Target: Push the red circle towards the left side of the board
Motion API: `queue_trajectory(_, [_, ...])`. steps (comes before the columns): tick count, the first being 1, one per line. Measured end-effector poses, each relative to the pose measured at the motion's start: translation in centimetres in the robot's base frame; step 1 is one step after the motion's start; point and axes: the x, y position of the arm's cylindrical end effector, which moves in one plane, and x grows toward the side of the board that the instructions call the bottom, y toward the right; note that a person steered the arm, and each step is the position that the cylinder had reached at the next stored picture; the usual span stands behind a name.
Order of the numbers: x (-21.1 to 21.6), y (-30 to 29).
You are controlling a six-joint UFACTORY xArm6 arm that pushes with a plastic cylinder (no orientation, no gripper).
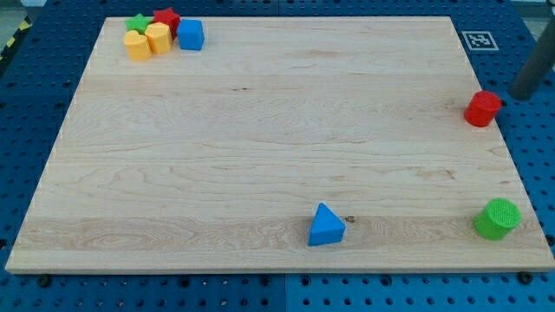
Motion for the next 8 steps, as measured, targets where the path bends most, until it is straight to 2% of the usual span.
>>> queue_trajectory(1, [3.0,-0.1])
queue_trajectory(5, [2.8,-5.3])
queue_trajectory(8, [2.4,-6.0])
